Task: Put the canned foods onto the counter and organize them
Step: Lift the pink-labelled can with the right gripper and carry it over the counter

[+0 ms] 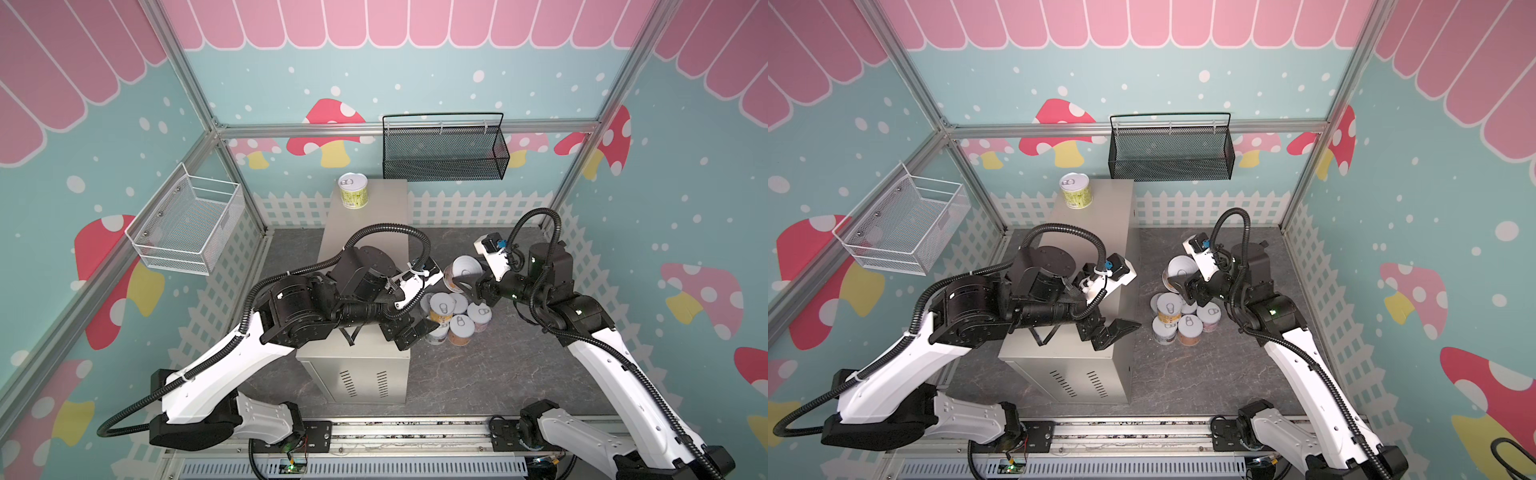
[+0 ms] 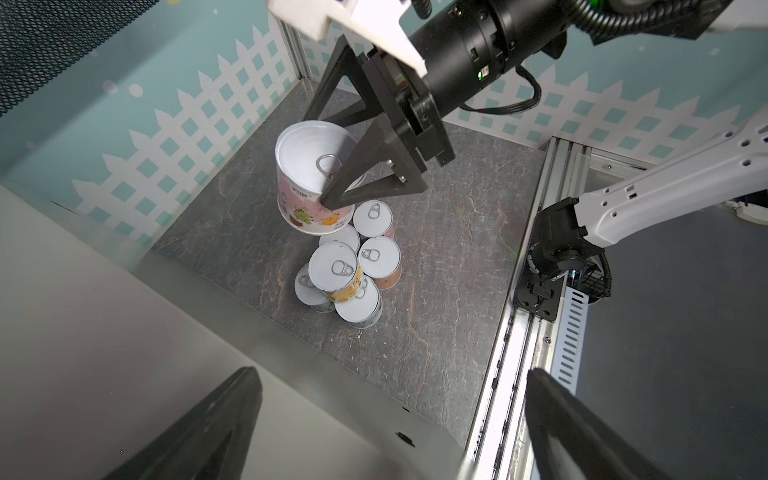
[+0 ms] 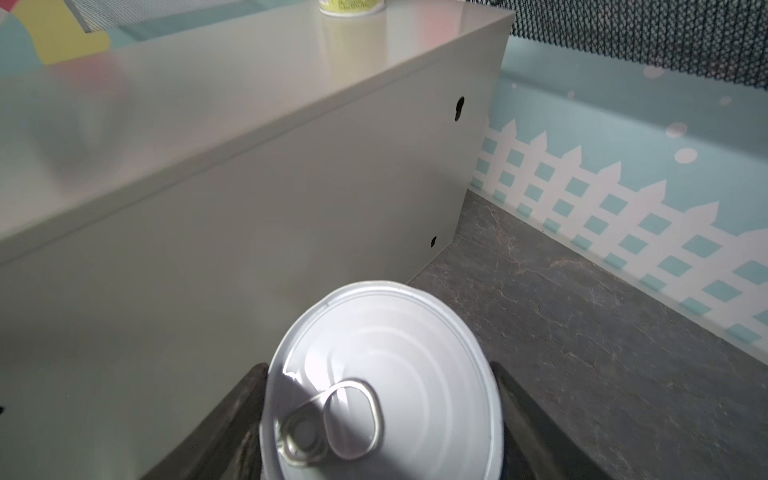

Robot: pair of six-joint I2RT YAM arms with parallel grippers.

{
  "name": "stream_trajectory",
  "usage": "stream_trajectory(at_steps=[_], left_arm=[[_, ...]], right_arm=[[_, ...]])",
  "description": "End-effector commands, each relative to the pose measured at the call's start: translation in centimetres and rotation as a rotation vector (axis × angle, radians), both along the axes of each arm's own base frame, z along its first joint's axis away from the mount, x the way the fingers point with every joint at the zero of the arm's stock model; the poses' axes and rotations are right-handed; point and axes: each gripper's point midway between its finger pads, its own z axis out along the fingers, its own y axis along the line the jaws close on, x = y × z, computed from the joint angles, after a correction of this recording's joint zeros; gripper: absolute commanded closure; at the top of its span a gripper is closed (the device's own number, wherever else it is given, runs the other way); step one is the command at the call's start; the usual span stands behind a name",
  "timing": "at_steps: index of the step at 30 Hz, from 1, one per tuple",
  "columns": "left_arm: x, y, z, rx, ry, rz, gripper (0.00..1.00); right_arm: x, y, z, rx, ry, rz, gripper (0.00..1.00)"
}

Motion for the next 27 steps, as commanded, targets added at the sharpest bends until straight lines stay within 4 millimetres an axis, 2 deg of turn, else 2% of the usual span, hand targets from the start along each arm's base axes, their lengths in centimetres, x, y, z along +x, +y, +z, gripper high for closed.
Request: stream_trajectory(at_steps=[1,8,15,22,27], left_arm=[[-0.1,0.6,0.7,-0.025,-0.024,0.017,0.01],[0.3,1.5,0.9,-0.041,-0.042,0.061,0.01],[0.3,2.6,1.4,-0.065,-0.067,0.092,0.01],[0.0,4.4,2.5,-0.104,-0.091,0.126,0.01],[0.4,6.2,2.7,-0.109,-0.122,0.191,0.01]], right_arm=[[-1.2,1.2,4.9,0.053,-0.131,0.097,0.37],[-2.4,2.1,8.1,0.097,-0.183,0.178,0.37],[-3.2,3.1,10.0,0.124,-0.199,0.265,0.37],[-4.3,4.4,11.1,0.153,-0.202,0.375,0.37],[-4.4,5.5,11.6,0.169,-0.195,0.433,0.37]])
